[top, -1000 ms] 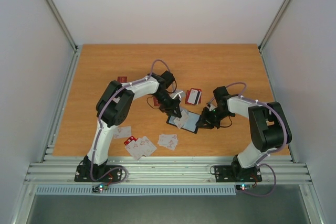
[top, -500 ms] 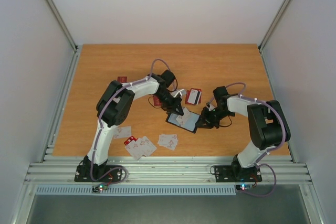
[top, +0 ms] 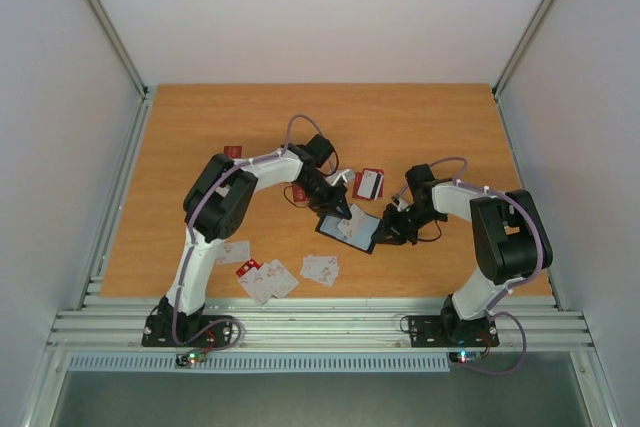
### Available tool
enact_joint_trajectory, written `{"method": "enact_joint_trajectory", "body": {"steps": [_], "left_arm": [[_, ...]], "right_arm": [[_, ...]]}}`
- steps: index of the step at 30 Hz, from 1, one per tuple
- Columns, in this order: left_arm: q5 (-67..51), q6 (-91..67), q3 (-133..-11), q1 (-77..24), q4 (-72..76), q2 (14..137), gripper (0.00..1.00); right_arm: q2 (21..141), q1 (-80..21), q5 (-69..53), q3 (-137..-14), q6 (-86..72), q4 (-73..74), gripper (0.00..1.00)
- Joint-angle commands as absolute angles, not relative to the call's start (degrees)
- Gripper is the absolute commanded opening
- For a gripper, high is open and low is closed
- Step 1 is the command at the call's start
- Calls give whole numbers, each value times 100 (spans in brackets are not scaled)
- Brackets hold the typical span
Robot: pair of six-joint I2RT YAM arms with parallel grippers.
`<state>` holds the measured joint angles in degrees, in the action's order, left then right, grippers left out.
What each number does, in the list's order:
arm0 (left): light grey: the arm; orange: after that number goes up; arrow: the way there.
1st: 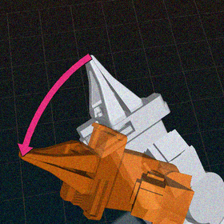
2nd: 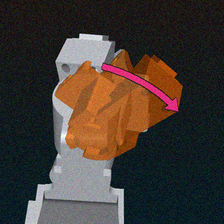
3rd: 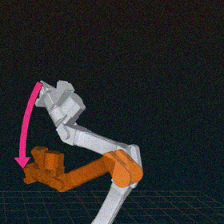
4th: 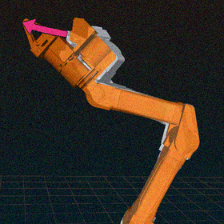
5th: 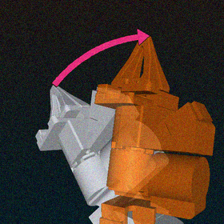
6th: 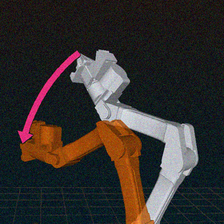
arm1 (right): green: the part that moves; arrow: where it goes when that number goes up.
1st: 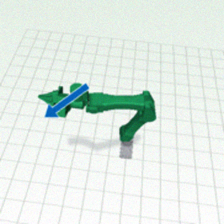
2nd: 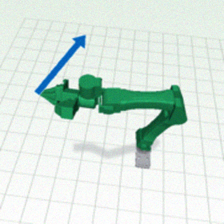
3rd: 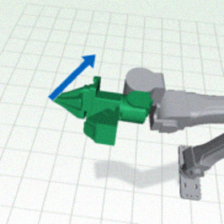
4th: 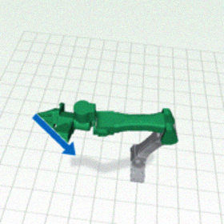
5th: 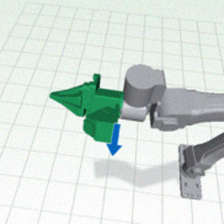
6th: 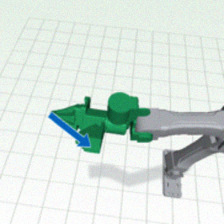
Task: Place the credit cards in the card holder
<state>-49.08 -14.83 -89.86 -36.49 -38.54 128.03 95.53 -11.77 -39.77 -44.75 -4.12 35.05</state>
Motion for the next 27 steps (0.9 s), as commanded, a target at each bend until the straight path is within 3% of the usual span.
{"method": "enact_joint_trajectory", "body": {"steps": [1,27], "left_arm": [[-4642,-1668,-8865,-3734,-3592,12819,0],[-4245,-2713,-8286,-4000,-3270,12463,0]], "right_arm": [[9721,-1177,-3841,-4526,-332,3307,17],[9815,-1178,-3937,-4421,-614,2924,15]]}}
